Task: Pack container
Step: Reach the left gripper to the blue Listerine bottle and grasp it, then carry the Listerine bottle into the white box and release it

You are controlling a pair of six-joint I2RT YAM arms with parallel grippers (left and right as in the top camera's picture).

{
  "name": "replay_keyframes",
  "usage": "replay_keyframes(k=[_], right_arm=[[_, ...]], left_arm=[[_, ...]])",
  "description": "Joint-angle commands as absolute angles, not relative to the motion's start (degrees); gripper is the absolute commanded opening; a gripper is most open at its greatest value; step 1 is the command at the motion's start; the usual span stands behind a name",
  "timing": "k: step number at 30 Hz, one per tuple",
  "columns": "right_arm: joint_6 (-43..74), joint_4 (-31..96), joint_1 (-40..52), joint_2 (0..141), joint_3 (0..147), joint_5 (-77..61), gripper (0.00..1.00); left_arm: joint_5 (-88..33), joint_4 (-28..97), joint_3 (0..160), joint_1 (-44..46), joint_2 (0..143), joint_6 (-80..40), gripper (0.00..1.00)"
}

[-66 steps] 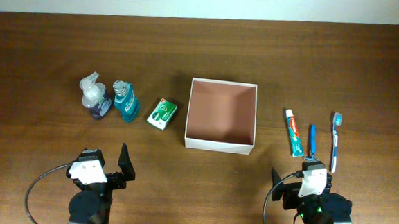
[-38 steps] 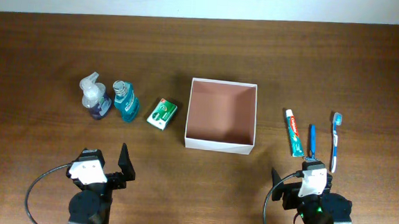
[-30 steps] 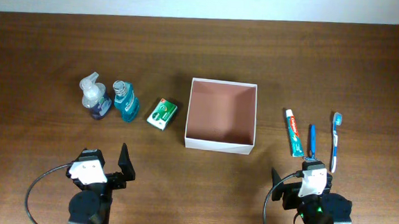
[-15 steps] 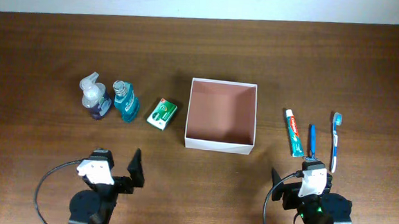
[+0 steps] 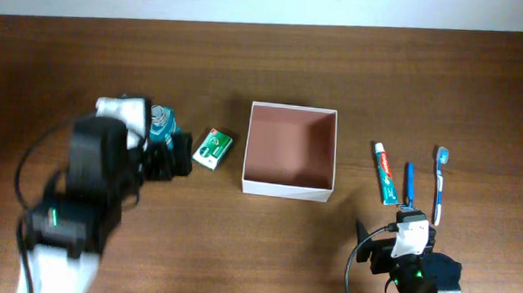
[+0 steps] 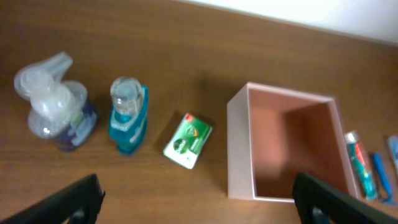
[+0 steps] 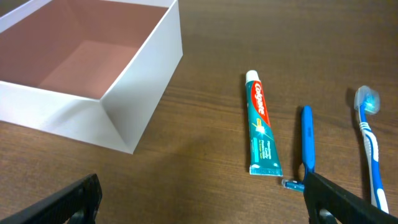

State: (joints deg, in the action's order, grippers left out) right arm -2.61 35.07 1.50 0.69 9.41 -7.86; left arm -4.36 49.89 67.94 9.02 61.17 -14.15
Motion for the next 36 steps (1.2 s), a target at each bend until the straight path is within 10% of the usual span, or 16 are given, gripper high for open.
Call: replay_keyframes(k=[1,27,32,36], right_arm=[[-2.6,34.9,1.1,0.3,9.0,-8.4,0.99],[-2.6,34.9,1.1,0.3,9.0,-8.3,0.99],[-2.5,34.9,1.1,0.3,9.0,-8.3,0.99],[-2.6,34.9,1.1,0.3,9.0,-8.3,0.99]], left_arm=[[-5.1,59.0,87.9,8.8,77.9,-0.9,0.99],[2.6,66.2,97.4,2.7,113.9,-2.9,0.74],[2.6,66.4,97.4,2.9,114.8,-3.0,0.27],[2.1,68.9,99.2,3.2,112.6,-3.0,0.16]])
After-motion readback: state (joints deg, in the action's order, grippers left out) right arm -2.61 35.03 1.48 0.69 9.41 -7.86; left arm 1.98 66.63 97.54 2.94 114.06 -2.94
